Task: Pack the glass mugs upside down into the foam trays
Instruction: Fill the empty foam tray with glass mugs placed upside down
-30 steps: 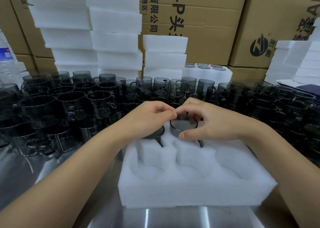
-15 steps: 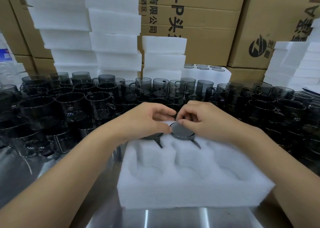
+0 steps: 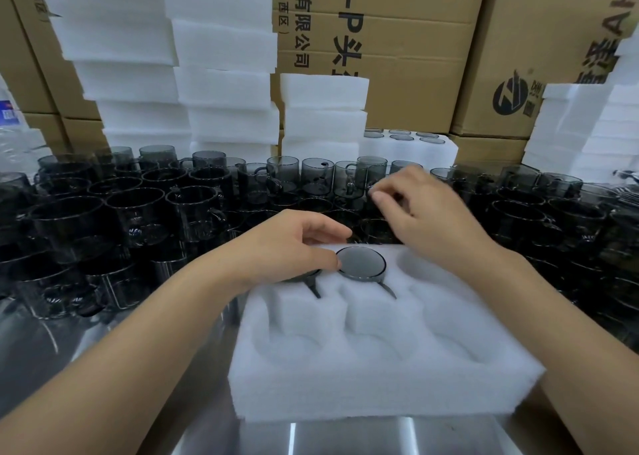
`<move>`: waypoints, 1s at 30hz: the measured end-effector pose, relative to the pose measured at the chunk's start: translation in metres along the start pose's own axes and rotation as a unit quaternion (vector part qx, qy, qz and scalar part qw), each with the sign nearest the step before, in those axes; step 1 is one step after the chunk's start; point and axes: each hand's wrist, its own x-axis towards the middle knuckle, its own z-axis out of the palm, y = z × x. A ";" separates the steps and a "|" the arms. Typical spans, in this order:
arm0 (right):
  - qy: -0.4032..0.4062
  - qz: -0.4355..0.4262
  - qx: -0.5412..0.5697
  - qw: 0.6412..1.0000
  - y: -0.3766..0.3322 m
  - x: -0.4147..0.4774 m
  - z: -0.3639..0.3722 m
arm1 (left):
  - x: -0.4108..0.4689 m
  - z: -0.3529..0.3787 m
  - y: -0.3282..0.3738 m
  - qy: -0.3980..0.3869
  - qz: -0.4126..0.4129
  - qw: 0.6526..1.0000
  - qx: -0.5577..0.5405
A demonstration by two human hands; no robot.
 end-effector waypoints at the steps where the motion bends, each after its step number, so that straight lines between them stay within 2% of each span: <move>1: 0.039 0.012 -0.019 0.999 0.004 0.002 -0.002 | 0.000 0.000 0.000 0.001 0.001 1.000 0.004; 4: 0.066 0.075 -0.066 0.993 0.017 0.005 -0.007 | 0.000 0.000 0.000 0.002 0.002 1.000 0.010; 9: -0.025 0.135 -0.160 0.977 0.031 0.002 -0.002 | -0.001 0.001 0.000 0.003 0.002 0.999 0.033; 13: -0.056 0.140 -0.164 0.975 0.037 0.003 0.003 | -0.001 0.001 0.000 0.002 0.004 0.999 0.047; 21: -0.019 0.158 -0.154 0.975 0.039 0.004 0.004 | -0.001 0.002 0.001 0.001 0.002 0.999 0.040; 30: 0.015 0.137 -0.191 0.972 0.036 0.004 0.001 | 0.000 0.000 0.001 -0.010 -0.004 0.999 0.034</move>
